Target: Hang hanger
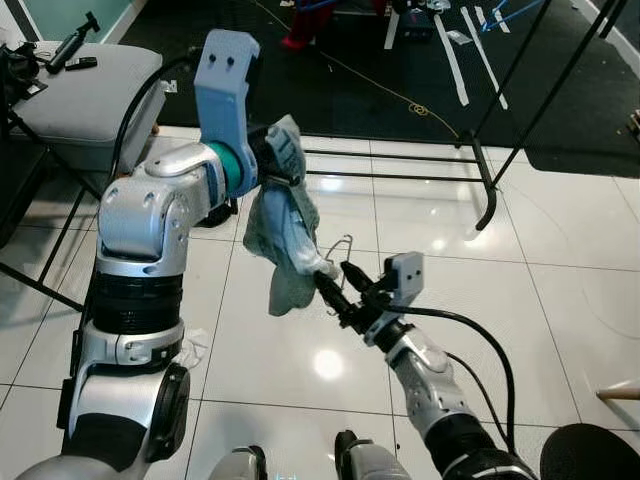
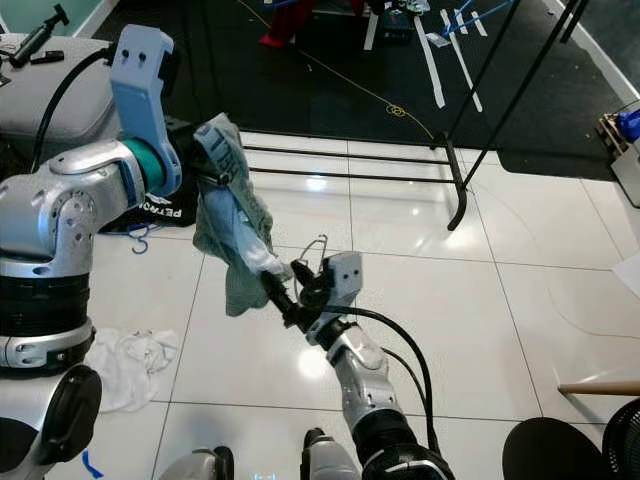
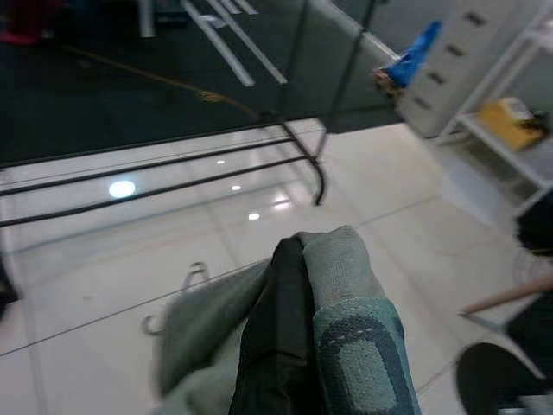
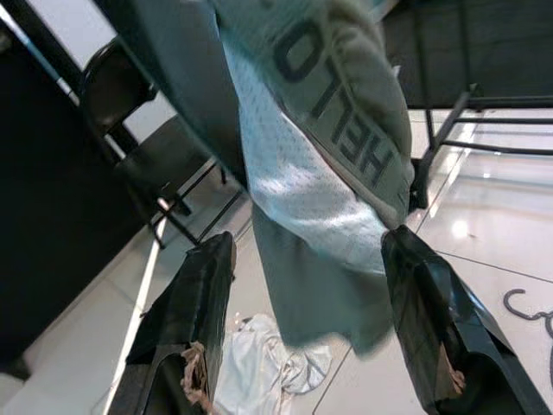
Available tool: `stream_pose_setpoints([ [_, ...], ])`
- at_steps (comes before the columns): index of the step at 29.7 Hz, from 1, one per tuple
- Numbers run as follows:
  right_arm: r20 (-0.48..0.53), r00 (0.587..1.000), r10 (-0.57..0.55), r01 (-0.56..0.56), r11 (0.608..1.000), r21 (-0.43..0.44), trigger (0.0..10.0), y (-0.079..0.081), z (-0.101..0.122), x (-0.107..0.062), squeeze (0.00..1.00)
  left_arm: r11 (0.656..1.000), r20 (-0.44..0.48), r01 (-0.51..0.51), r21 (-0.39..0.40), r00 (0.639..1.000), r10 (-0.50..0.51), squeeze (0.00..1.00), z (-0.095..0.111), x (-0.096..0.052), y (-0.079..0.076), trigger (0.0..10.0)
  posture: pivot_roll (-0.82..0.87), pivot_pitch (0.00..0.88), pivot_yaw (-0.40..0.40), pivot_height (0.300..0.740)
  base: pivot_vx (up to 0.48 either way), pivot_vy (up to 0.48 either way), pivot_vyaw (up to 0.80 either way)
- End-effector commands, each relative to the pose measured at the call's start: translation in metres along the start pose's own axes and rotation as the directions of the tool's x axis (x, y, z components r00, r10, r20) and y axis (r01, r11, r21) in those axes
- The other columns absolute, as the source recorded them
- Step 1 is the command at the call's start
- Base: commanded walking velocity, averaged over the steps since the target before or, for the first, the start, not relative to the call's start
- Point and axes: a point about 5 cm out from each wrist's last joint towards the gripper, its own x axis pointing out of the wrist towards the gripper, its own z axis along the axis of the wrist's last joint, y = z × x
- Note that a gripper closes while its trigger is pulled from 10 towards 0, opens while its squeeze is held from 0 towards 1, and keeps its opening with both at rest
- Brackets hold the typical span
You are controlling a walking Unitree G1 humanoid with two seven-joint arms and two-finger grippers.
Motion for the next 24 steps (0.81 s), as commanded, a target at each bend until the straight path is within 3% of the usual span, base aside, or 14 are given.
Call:
stream_pose_setpoints([
  [1,-0.015,1.0,0.006,-0.006,1.0,-0.006,10.0,0.0,-0.005,-0.002,0.0,0.999,0.01,0.035,-0.002,0.999,-0.035,0.0,0.006,-0.002,-0.006,0.0,0.01,0.123,0.043,0.74,0.0,0.0,0.0],
  [5,0.049,0.999,0.008,-0.005,0.998,-0.066,10.0,-0.001,0.006,0.004,0.0,0.985,0.026,0.172,-0.001,0.985,-0.172,0.0,0.017,-0.007,-0.026,0.0,0.02,0.126,0.042,0.74,0.0,0.0,0.0],
  [15,0.105,0.994,-0.025,0.033,0.997,-0.075,10.0,-0.011,0.018,0.005,0.0,0.981,0.03,0.192,-0.025,0.981,-0.191,0.0,0.02,-0.008,-0.027,0.0,0.02,0.13,0.044,0.74,0.0,0.0,0.0],
  [24,0.049,0.996,0.069,-0.06,0.985,-0.159,10.0,-0.015,0.023,0.009,0.0,0.951,0.067,0.288,-0.115,0.957,-0.282,0.0,0.029,-0.014,-0.034,0.0,0.02,0.134,0.038,0.74,0.0,0.0,0.0],
])
